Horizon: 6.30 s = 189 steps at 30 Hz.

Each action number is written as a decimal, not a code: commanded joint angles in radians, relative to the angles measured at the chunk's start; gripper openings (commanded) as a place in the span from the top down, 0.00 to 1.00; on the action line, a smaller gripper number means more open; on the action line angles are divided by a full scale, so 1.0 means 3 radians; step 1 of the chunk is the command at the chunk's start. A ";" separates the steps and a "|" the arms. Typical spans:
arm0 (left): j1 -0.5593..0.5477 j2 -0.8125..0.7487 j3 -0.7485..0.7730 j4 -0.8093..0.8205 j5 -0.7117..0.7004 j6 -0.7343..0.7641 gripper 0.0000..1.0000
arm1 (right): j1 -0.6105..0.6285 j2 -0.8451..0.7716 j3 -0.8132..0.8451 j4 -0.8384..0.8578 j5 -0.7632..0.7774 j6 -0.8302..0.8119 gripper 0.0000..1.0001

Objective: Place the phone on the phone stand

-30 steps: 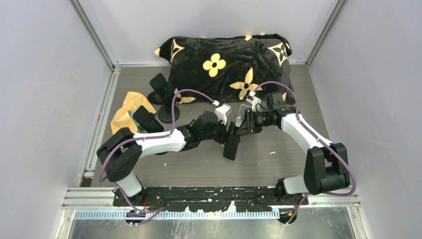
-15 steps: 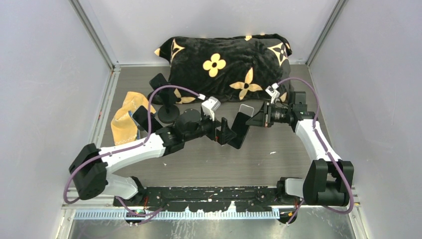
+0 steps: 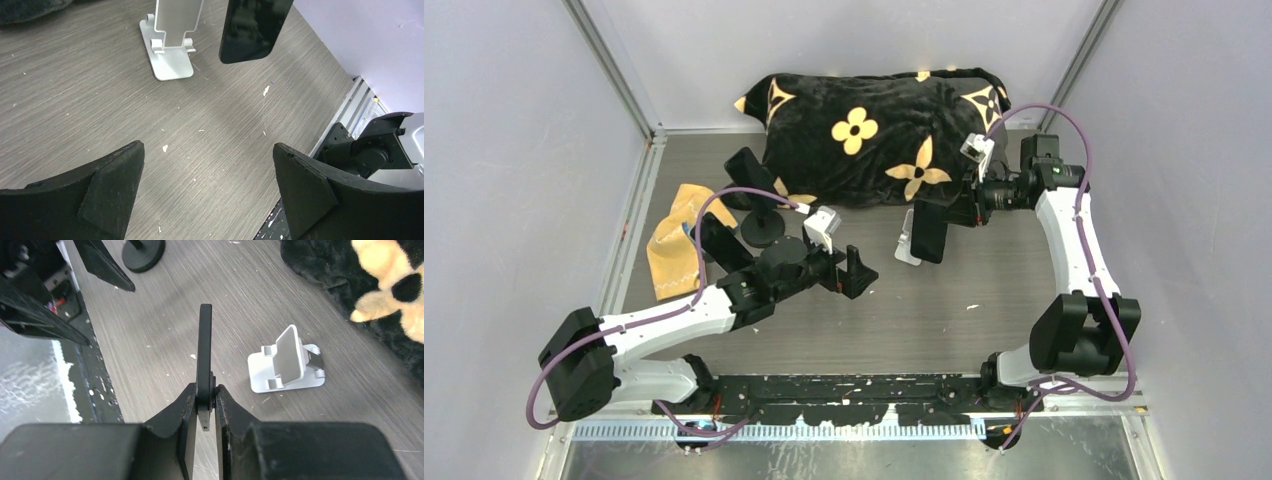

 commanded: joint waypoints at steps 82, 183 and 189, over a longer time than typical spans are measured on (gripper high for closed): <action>0.0008 0.0023 -0.0066 0.0579 -0.0006 -0.0183 0.00 | 0.0166 0.0766 -0.0134 0.1352 0.0323 0.0249 0.50; 0.1931 0.0092 0.4070 -0.3251 0.1377 0.0053 0.01 | -0.0365 -0.0468 0.2455 0.0481 0.2070 0.2921 0.00; 0.1931 -0.0143 0.3929 -0.3133 0.1340 0.0009 0.00 | -0.0373 -0.0488 0.2571 0.0572 0.2191 0.3246 0.00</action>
